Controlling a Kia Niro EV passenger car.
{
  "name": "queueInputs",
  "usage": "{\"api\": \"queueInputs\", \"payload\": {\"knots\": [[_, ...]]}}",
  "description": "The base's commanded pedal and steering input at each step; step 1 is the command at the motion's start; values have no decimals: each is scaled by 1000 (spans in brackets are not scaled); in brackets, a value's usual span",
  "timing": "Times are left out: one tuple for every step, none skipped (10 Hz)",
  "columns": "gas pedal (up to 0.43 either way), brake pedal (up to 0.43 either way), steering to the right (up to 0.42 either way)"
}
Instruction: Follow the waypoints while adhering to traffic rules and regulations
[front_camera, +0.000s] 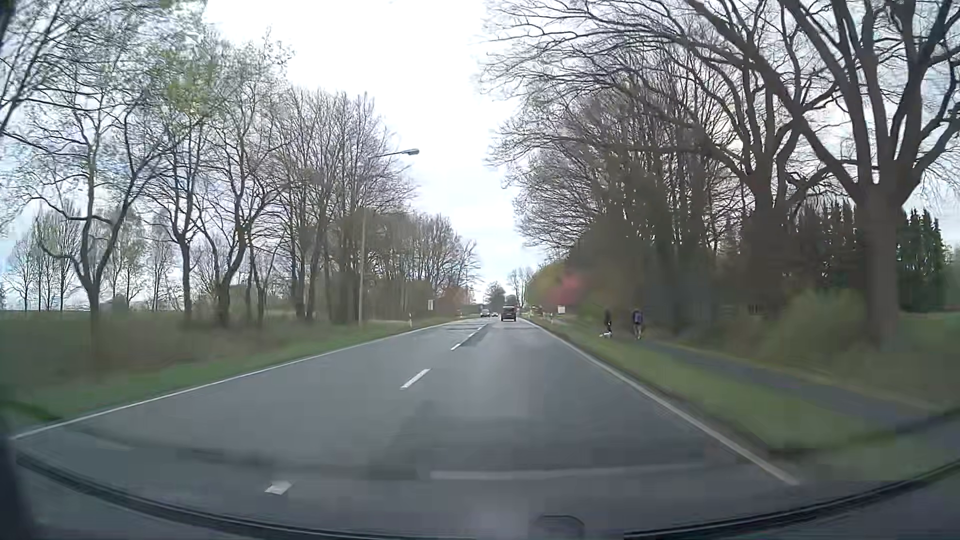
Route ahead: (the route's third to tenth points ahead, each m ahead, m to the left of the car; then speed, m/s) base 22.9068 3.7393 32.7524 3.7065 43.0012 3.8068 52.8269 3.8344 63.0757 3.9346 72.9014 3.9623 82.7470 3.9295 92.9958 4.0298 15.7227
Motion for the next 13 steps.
{"api": "queueInputs", "payload": {"knots": [[98,0,-2],[98,0,-1],[98,0,-2],[98,0,-3],[110,0,-3],[110,0,-3],[118,0,-2],[118,0,-3],[118,0,-3],[118,0,-3],[118,0,-3],[118,0,-2],[118,0,-3]]}}
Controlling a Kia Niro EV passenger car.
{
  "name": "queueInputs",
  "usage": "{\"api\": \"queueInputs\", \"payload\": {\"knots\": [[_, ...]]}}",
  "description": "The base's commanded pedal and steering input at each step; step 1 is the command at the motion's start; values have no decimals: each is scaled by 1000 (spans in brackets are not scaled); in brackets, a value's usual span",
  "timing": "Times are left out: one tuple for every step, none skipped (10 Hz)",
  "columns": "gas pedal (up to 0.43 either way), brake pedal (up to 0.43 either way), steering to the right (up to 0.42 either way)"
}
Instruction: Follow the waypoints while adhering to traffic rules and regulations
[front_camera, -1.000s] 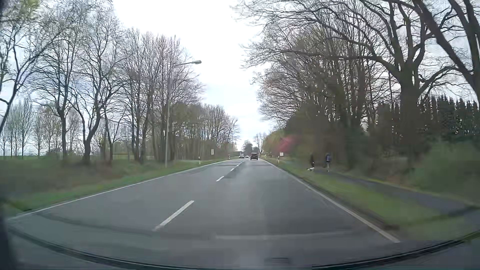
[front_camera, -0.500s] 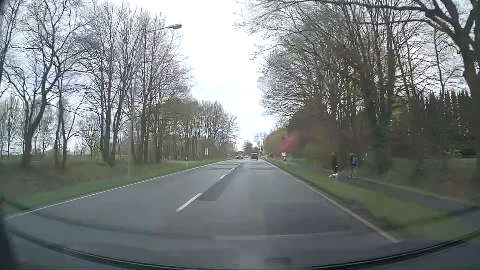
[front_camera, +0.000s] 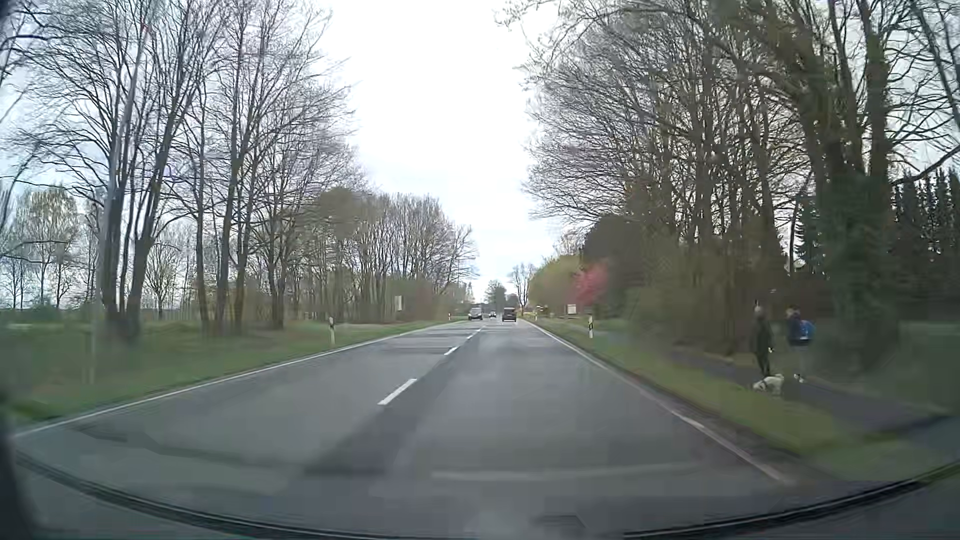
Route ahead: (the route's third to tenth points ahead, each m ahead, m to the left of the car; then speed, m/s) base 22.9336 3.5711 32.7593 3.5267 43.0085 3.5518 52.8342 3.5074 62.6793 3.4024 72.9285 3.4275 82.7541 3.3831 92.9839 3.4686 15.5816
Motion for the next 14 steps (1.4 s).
{"api": "queueInputs", "payload": {"knots": [[118,0,-2],[118,0,-3],[118,0,-3],[118,0,-2],[118,0,-2],[118,0,-3],[118,0,-2],[118,0,-3],[118,0,-3],[118,0,-3],[130,0,-3],[130,0,-3],[130,0,-3],[150,0,-3]]}}
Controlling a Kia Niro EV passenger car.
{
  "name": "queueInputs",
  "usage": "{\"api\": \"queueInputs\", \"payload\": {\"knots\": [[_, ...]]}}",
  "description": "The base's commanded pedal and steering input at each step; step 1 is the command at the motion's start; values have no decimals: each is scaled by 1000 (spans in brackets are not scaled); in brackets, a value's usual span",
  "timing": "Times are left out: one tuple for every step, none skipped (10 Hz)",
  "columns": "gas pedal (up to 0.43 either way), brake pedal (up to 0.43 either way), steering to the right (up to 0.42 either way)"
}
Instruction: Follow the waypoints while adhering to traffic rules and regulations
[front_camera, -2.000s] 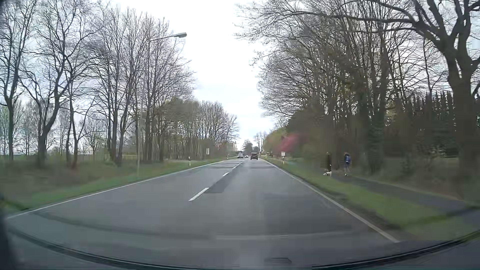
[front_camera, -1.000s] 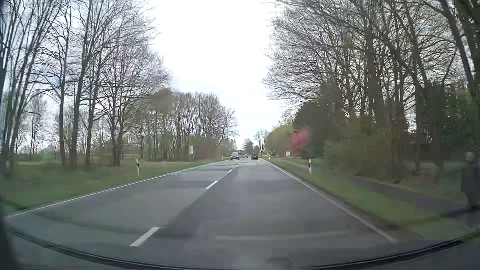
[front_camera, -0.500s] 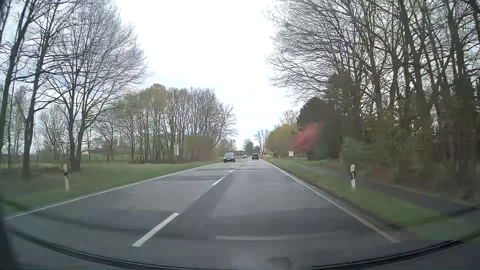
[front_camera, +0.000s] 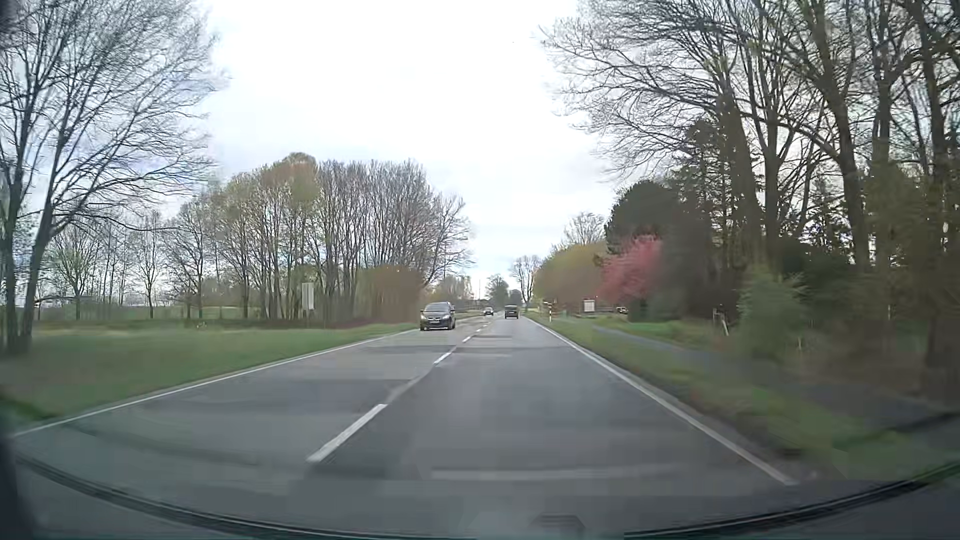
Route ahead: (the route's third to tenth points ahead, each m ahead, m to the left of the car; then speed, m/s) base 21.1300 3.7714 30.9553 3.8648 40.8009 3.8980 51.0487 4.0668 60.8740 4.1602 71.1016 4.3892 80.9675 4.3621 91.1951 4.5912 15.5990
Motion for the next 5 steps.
{"api": "queueInputs", "payload": {"knots": [[150,0,-3],[150,0,-3],[150,0,-3],[157,0,-2],[157,0,-1]]}}
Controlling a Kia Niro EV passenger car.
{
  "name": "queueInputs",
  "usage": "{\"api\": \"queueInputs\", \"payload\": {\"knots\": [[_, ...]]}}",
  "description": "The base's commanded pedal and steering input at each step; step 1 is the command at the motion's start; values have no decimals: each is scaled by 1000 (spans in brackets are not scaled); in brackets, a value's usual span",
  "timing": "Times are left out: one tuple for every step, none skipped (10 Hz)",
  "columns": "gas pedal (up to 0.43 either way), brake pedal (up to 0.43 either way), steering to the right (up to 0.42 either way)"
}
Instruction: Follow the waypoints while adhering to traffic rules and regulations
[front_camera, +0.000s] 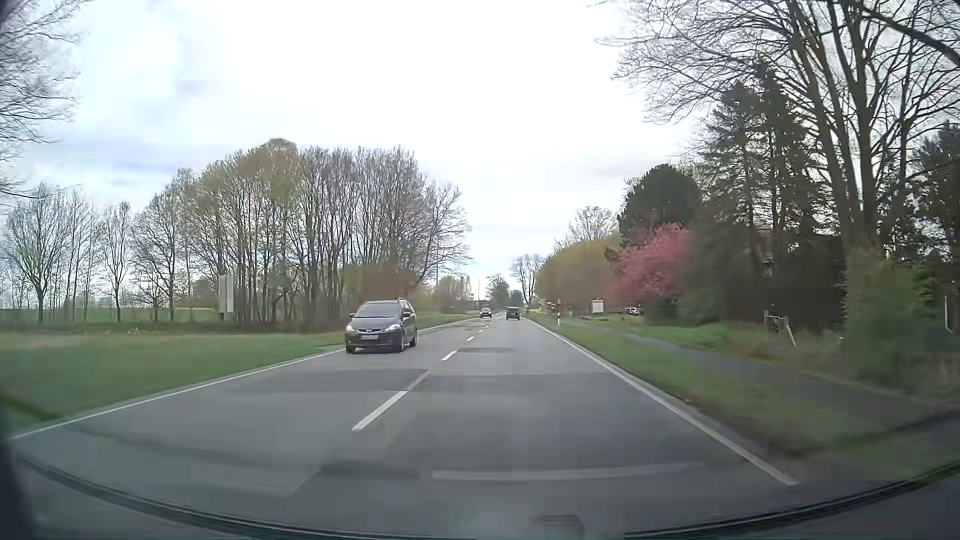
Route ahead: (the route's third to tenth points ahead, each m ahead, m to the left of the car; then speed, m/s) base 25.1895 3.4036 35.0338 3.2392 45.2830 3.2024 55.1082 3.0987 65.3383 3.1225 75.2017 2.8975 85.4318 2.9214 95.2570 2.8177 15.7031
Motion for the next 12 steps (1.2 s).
{"api": "queueInputs", "payload": {"knots": [[157,0,-1],[157,0,-1],[157,0,-1],[157,0,-1],[157,0,-2],[157,0,-2],[157,0,-2],[157,0,-2],[157,0,-2],[157,0,-2],[157,0,-2],[157,0,-2]]}}
